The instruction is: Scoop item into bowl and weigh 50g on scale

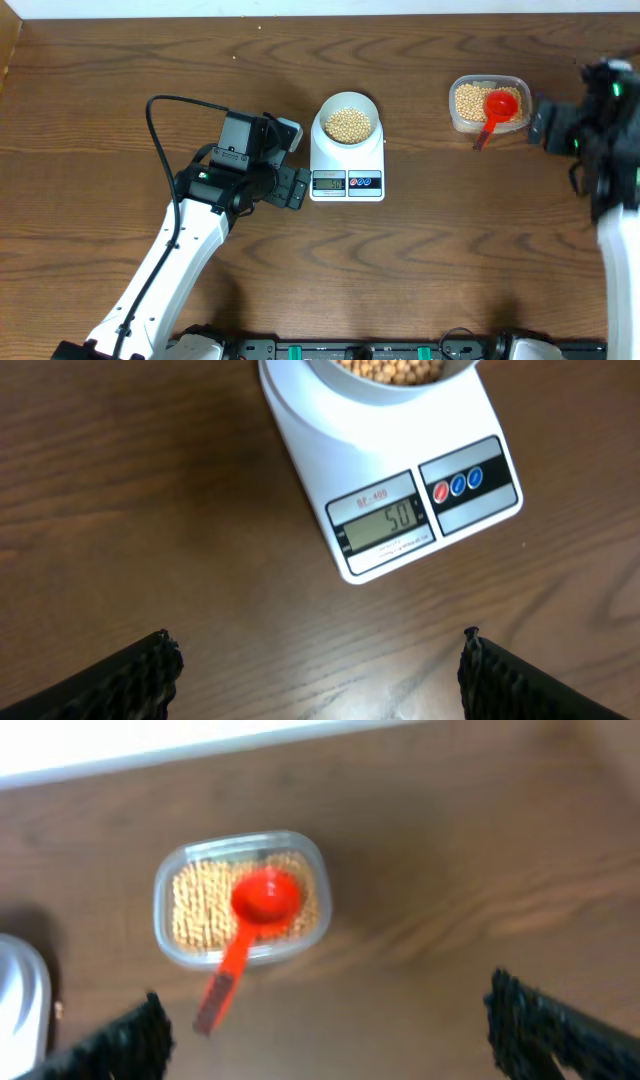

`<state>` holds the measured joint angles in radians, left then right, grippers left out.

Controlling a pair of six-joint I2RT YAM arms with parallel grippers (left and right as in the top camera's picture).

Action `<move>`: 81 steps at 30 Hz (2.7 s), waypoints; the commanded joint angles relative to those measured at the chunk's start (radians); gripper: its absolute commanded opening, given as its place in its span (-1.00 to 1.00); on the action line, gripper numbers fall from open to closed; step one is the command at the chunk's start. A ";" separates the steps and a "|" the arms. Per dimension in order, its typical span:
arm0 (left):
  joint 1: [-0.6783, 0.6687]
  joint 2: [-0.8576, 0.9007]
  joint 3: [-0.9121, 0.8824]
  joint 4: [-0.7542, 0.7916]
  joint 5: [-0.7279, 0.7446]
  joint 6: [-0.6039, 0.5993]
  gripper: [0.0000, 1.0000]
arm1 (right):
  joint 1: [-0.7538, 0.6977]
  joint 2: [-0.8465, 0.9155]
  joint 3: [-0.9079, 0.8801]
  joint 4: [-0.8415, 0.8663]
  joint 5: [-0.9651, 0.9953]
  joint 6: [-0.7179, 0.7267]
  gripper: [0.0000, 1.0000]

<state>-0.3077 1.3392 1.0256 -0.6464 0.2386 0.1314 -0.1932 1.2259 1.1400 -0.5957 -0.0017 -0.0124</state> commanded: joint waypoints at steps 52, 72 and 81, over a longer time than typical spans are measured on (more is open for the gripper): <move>0.003 0.002 -0.004 0.001 0.008 0.003 0.82 | 0.070 -1.221 -1.135 0.527 0.070 0.008 0.98; 0.003 0.002 -0.004 0.001 0.008 0.003 0.82 | 0.070 -1.221 -1.135 0.527 0.070 0.008 0.98; 0.003 0.002 -0.004 0.001 0.008 0.003 0.82 | 0.070 -1.221 -1.135 0.527 0.071 0.008 0.99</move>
<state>-0.3077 1.3392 1.0241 -0.6460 0.2382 0.1314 -0.1303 0.0124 0.0078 -0.0654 0.0639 -0.0109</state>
